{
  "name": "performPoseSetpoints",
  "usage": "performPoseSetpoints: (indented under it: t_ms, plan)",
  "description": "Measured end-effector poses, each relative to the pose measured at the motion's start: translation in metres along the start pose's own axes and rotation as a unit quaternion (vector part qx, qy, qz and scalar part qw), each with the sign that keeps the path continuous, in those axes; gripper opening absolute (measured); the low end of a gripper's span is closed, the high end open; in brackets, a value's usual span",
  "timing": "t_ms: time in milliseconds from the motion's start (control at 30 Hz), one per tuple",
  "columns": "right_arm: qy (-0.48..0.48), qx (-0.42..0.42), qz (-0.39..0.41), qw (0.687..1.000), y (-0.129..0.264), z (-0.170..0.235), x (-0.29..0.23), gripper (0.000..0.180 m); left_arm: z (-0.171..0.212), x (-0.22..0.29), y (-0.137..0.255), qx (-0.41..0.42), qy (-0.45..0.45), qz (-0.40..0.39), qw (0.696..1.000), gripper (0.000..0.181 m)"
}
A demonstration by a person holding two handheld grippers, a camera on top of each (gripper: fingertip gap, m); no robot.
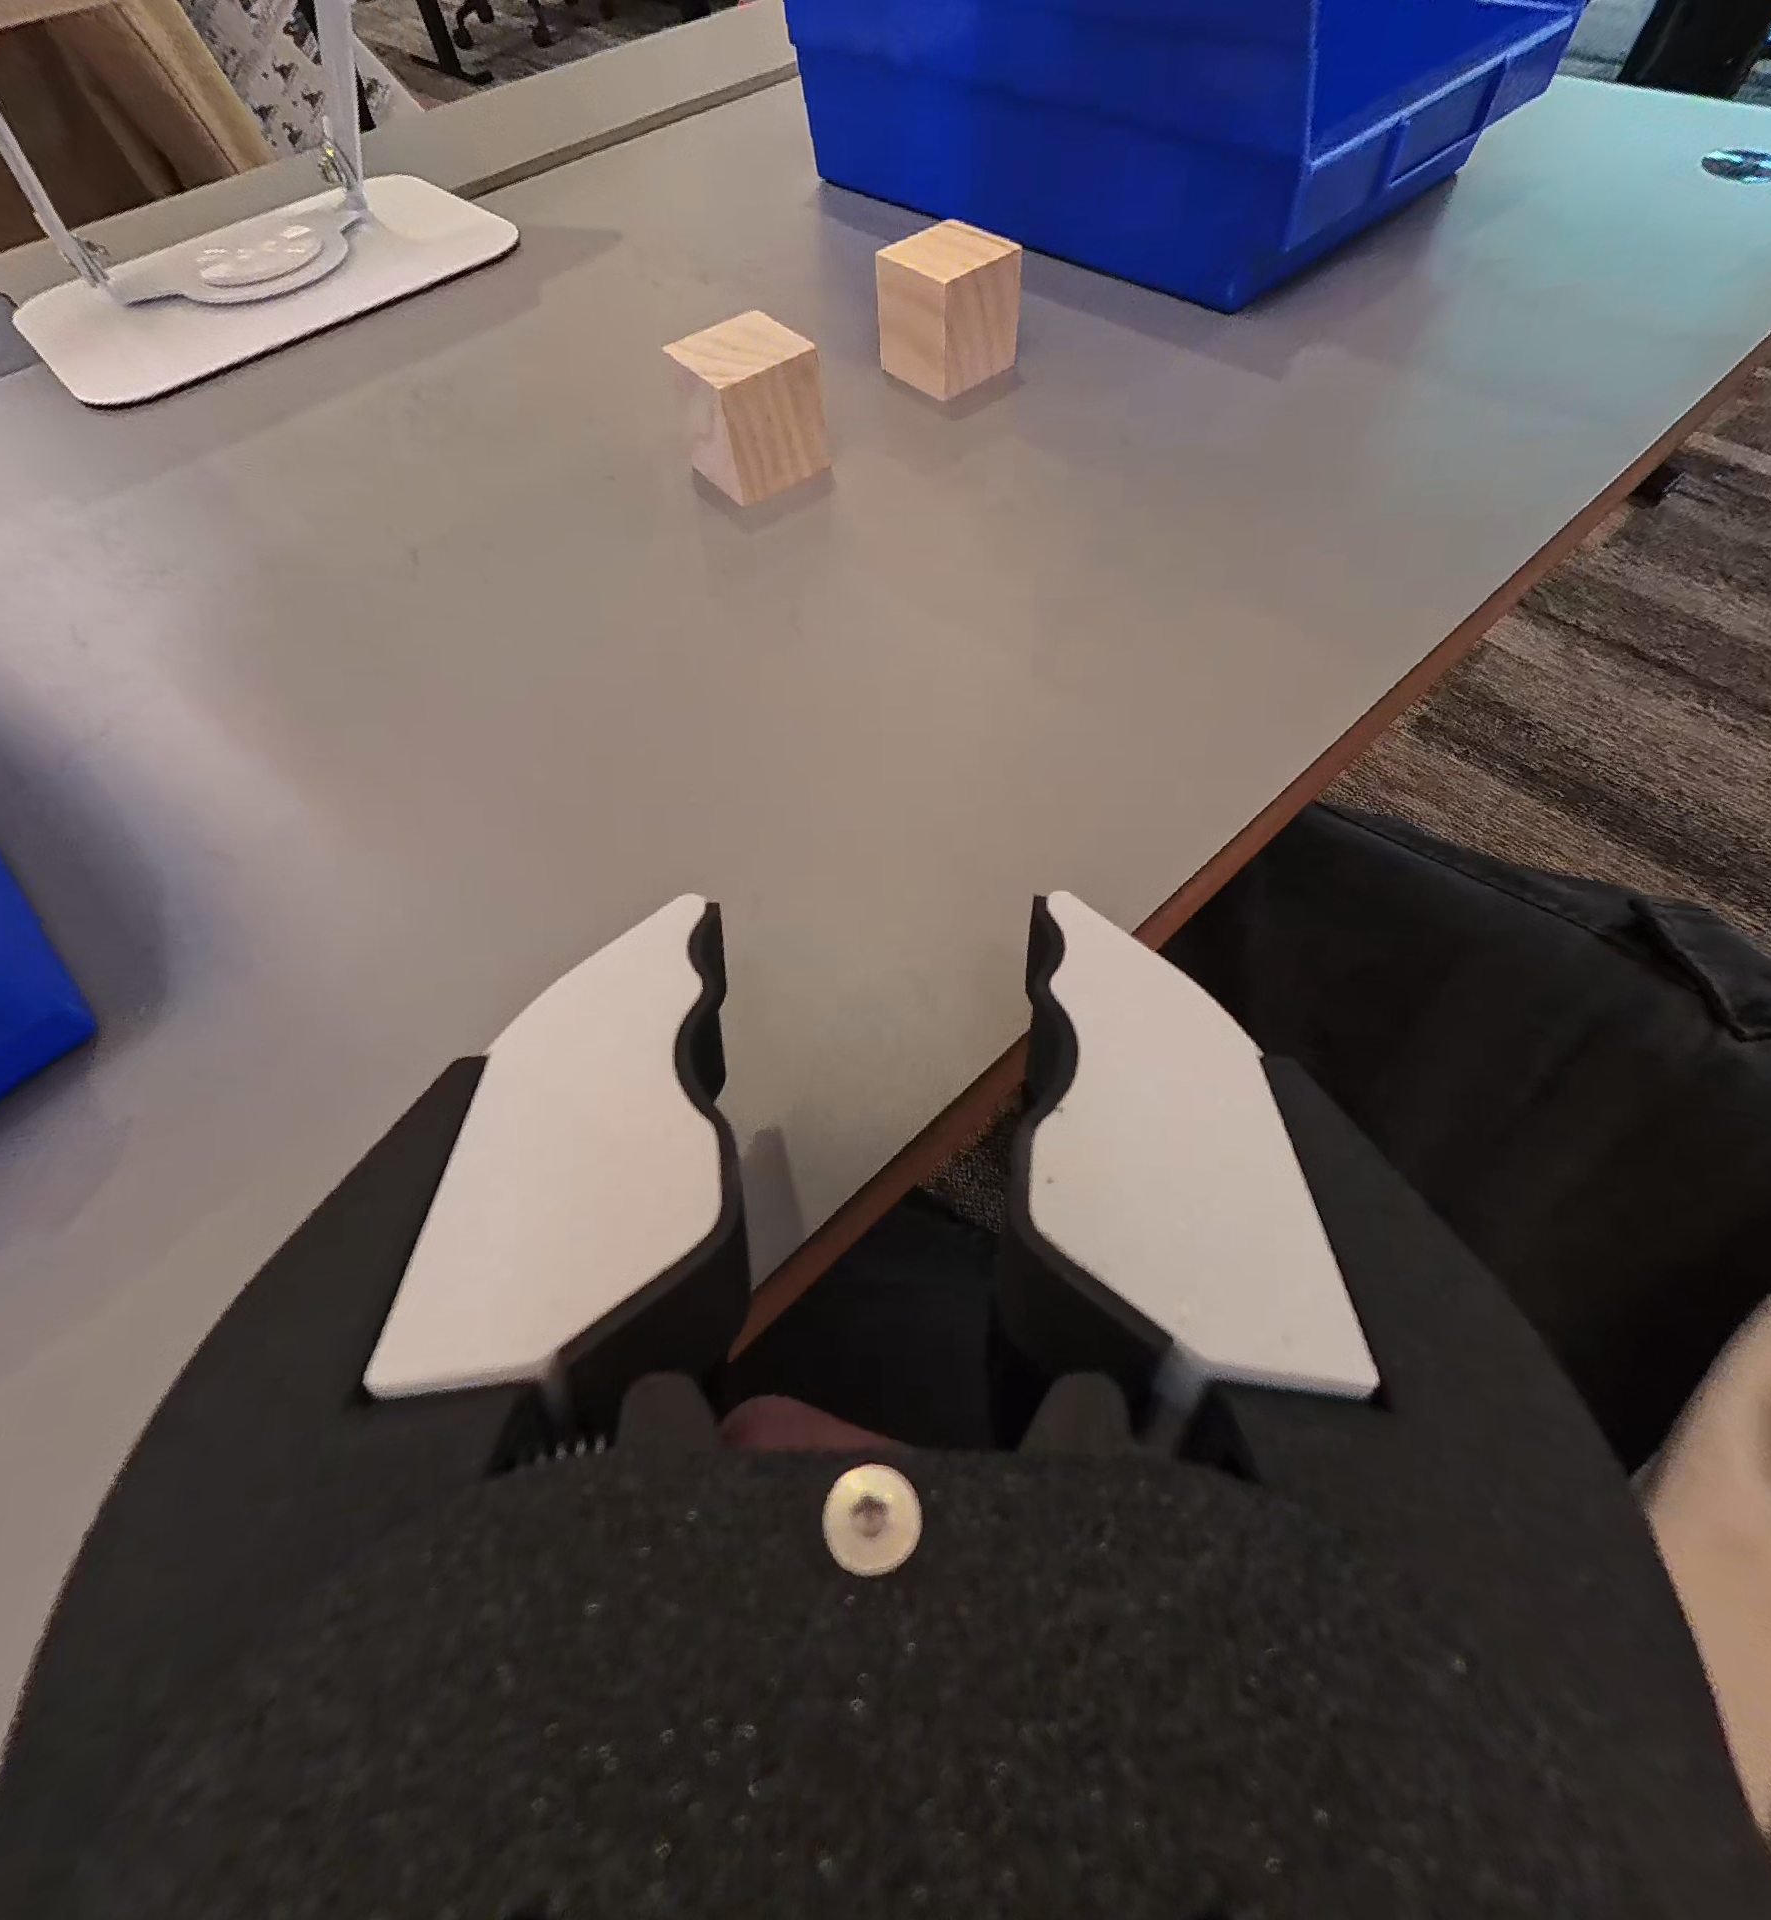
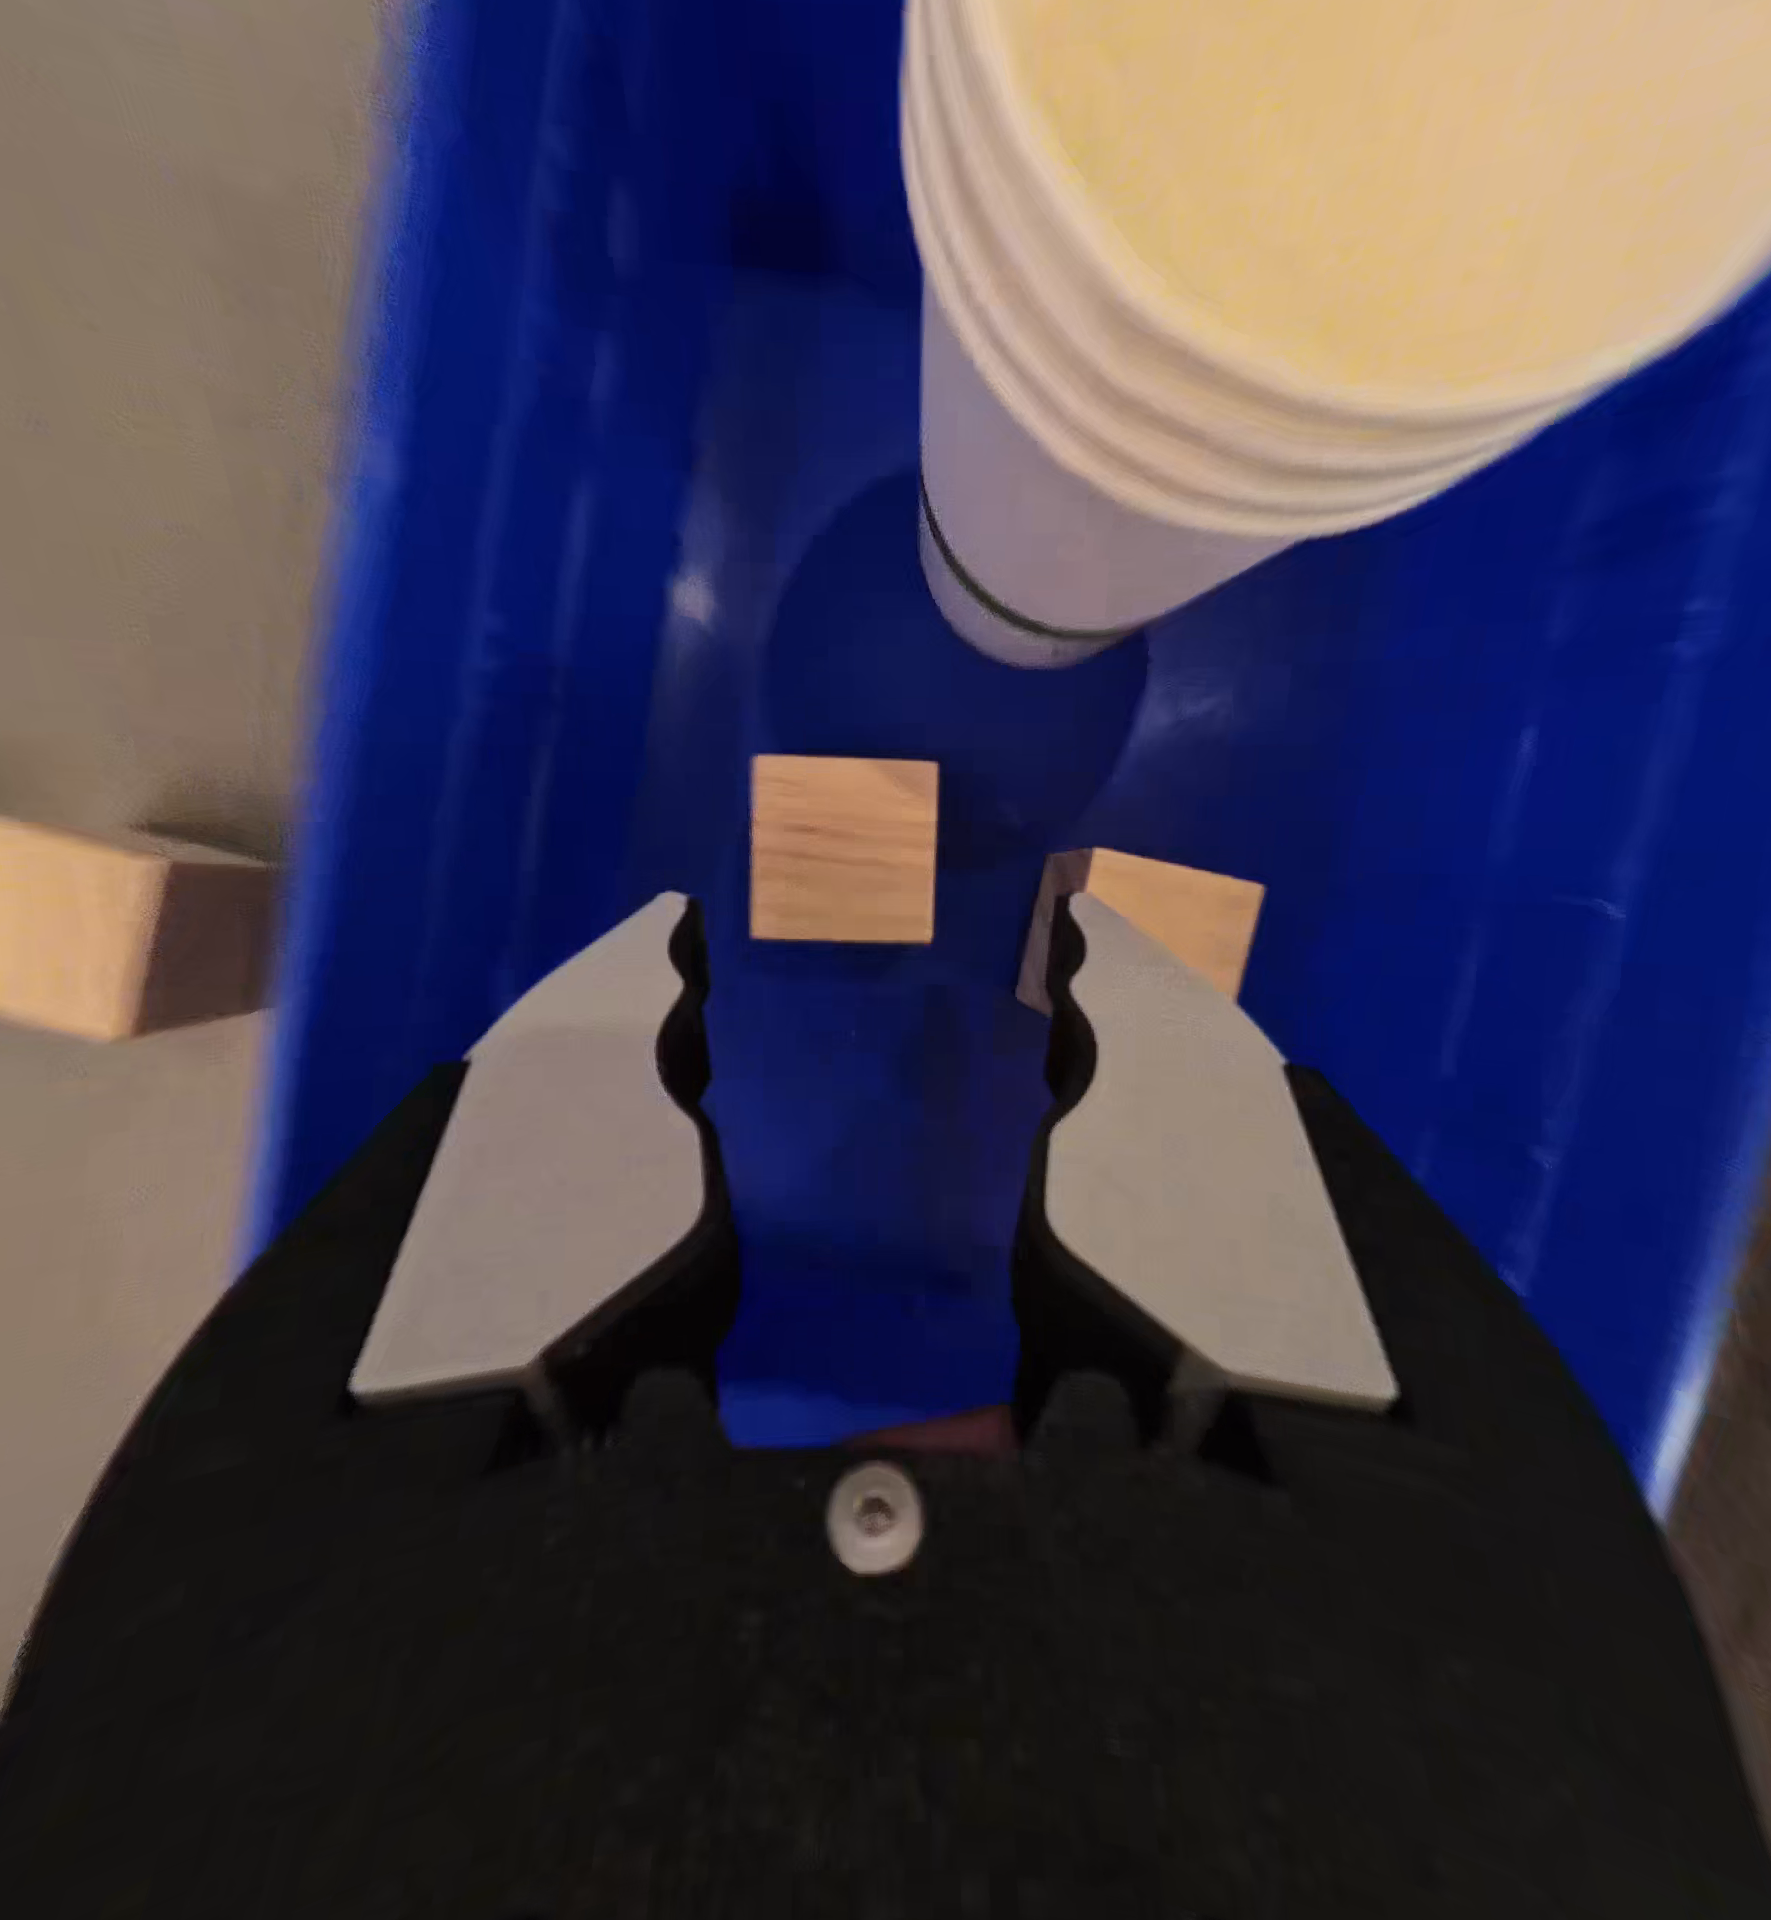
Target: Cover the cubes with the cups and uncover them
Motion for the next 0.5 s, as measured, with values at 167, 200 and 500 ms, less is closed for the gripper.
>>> performPoseSetpoints:
  t_ms: [167,200,500]
  plan:
    - [0.081,0.282,-0.025,0.956,0.113,0.018,-0.062,0.061,-0.003,-0.005,0.005,0.020,0.006,-0.021,1.000,0.056]
    - [0.105,0.310,-0.037,0.944,0.121,0.030,-0.084,0.062,-0.003,-0.007,0.005,0.021,0.011,-0.029,0.999,0.056]
    - [0.177,0.352,-0.119,0.912,0.079,0.112,-0.241,0.058,-0.007,-0.039,0.015,0.032,0.075,-0.132,0.988,0.060]
Point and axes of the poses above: each gripper's, where its closed fingertips meet, y back along the fingers, z out of its underside, x = y × z across the jaws, the point moved 5 cm from there along y, back along the fingers, and after that the axes turned 10 degrees about y, right-handed, at the moved point
